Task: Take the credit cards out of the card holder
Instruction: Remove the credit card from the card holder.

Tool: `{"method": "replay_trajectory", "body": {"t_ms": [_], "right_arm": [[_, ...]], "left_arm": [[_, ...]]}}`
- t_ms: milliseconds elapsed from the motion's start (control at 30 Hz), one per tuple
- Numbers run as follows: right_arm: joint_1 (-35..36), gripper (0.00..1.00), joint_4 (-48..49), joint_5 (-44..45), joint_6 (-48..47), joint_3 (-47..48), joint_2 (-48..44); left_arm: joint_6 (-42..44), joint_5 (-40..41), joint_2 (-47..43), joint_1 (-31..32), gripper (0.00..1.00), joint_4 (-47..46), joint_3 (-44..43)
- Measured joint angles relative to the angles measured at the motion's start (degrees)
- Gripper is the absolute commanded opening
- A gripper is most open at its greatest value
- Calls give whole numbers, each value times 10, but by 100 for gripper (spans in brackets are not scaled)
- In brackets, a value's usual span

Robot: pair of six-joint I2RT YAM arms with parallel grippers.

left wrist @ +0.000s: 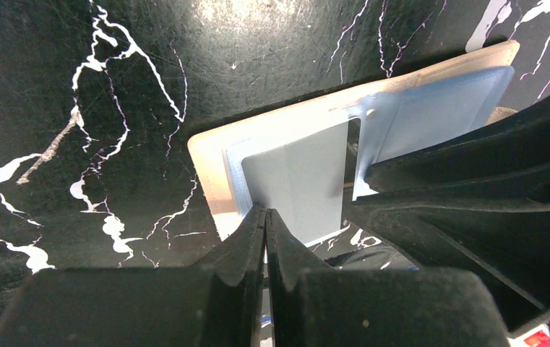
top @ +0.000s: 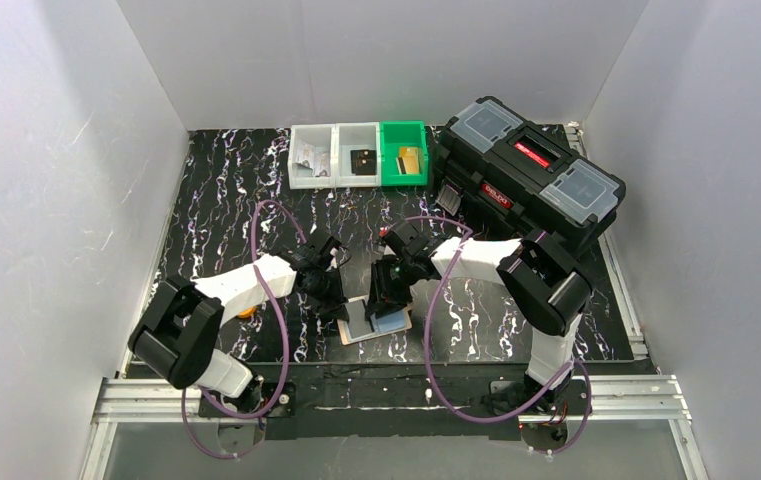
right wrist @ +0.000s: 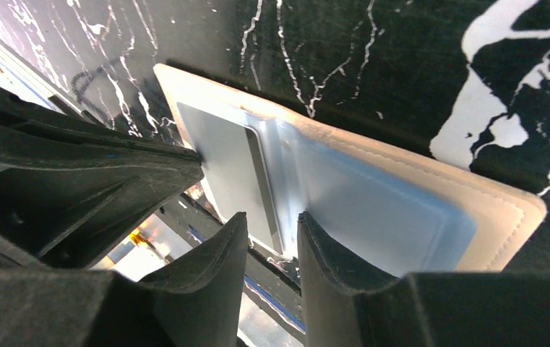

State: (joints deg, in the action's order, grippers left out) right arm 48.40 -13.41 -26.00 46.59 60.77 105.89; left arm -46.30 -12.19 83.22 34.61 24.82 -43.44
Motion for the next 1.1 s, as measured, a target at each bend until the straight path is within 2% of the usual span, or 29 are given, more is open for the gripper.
{"method": "replay_trajectory", "body": {"t_ms": [300,467,767,933,1100], "right_arm": [[0,38,38,-25,15,-23,5],[-3,34,66,-44,28,-35,10],[-12,25,130,-75,59,-73,11],[-25,17,198,-101,88,-111,12],[-30,8,226,-120,105,-119,24]], "left_arm": [[-3,-11,7,0,0,-9,0],[-9,-23,14,-1,0,-19,0],[-19,-44,27,-1,0,-40,0],[-23,-50,31,-1,0,-47,0],[-23,-52,32,-1,0,-51,0]]}}
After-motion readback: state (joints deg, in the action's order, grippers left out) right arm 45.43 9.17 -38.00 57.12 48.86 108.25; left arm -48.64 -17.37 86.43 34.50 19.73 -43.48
